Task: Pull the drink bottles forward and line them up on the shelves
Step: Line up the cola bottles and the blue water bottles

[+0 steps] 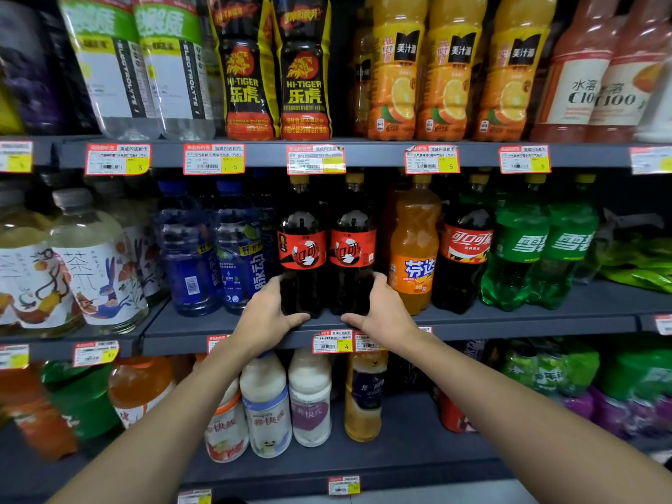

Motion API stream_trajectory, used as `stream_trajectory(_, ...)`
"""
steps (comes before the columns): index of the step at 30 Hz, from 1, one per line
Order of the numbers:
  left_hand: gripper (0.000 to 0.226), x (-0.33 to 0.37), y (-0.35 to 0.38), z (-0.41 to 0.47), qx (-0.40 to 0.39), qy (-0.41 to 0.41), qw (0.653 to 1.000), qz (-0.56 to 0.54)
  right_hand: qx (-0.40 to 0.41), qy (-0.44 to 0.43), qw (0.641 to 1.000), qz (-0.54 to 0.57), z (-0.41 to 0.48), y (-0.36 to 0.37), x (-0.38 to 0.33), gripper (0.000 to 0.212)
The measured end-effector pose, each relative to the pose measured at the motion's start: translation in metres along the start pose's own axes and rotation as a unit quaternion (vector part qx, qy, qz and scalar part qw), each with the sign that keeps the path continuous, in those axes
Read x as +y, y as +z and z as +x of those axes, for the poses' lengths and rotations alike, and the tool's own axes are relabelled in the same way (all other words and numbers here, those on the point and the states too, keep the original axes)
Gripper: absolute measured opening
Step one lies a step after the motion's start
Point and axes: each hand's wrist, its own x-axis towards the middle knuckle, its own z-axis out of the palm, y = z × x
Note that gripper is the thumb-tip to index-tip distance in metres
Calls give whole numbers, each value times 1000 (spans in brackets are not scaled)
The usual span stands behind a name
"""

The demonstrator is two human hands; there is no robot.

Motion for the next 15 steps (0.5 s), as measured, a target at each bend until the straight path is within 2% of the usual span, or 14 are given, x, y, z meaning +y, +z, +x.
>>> stream_trajectory(8, 92, 1, -8, 1, -27, 15, 999, 27, -27, -23, 999, -25, 6, -6, 5, 114)
stream_trajectory(12, 87, 1, -6, 3, -44, 8, 999, 20, -32, -37, 999, -24, 8, -4, 10, 95)
stream_trajectory(15, 86, 0, -6, 3, -46, 2, 999, 3, -66, -46, 997, -15, 12, -9, 16, 88)
